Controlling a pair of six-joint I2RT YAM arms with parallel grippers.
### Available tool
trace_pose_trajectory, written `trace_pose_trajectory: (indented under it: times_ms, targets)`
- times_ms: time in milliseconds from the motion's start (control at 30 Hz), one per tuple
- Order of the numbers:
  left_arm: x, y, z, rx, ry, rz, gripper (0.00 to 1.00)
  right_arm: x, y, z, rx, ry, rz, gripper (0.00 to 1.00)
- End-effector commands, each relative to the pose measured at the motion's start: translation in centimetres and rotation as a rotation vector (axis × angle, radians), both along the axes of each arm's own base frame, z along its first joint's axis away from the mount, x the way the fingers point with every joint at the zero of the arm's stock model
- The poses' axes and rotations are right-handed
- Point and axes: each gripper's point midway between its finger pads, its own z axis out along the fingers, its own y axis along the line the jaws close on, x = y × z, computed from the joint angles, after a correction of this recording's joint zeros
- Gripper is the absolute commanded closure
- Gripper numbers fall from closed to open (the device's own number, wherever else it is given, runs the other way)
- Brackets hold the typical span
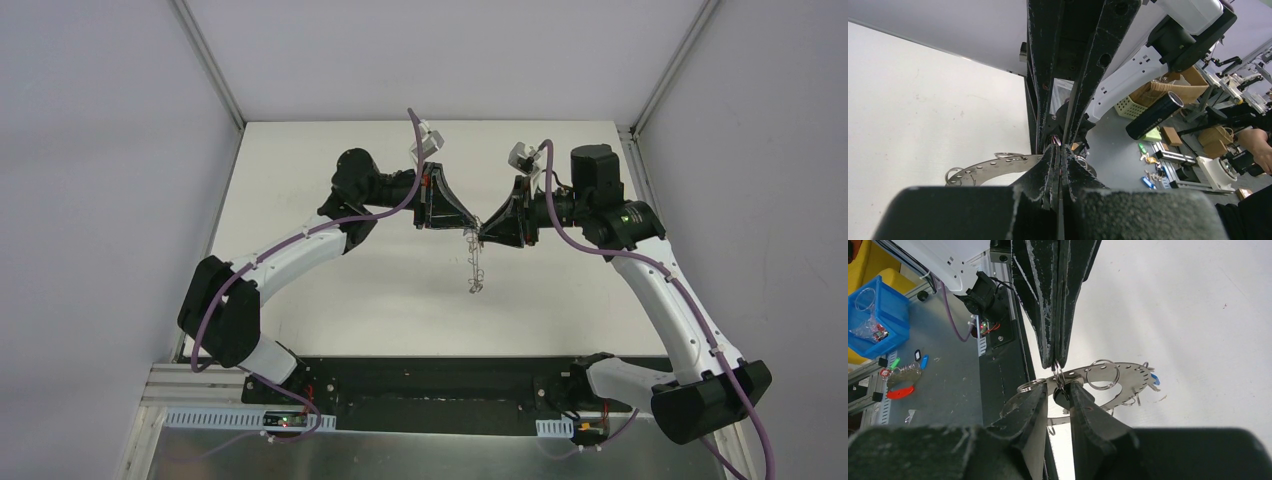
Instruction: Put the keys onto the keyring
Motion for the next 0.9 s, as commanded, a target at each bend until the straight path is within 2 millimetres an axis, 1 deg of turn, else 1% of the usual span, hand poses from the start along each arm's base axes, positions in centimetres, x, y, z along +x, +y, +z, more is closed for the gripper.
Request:
trace_pose_trajectory:
  times_ms: [0, 233, 467, 533, 633, 767, 867]
  targets:
    - [0.3, 0.3, 1.7, -0.051, -0.064, 0.012, 1.0, 0.0, 0.3, 2.1, 0.044, -0.054, 0.022, 0.77]
    - [0.2, 0.2, 1.3, -0.045, -0.056, 0.004, 1.0, 0.4, 0.5, 2.4, 0.051, -0.058, 0.02, 0.8]
    - [0.2, 0.2, 1.0, -0.042, -0.054, 0.0, 1.0, 0.7, 0.9, 2.2, 0.048, -0.051, 0.025, 0.81]
    - [0.2, 0.2, 1.0, -0.043, -0.056, -0.001, 1.0, 0.6, 1.0, 2.2, 0.049, -0.048, 0.033, 0.84]
    - [0.1, 0.2, 0.9, -0.04, -0.054, -0.007, 1.0, 0.5, 1.1, 2.3, 0.052, -0.048, 0.041, 0.93]
    - [0.1, 0.2, 0.7, -0.037, -0.061, -0.013, 1.0, 0.2, 1.1, 2.5, 0.052, -0.061, 0.055, 1.0]
    - [0.0, 0.3, 0.8, -0.038, -0.067, -0.018, 1.0, 0.1, 0.8, 2.4, 0.037, -0.082, 0.051, 1.0]
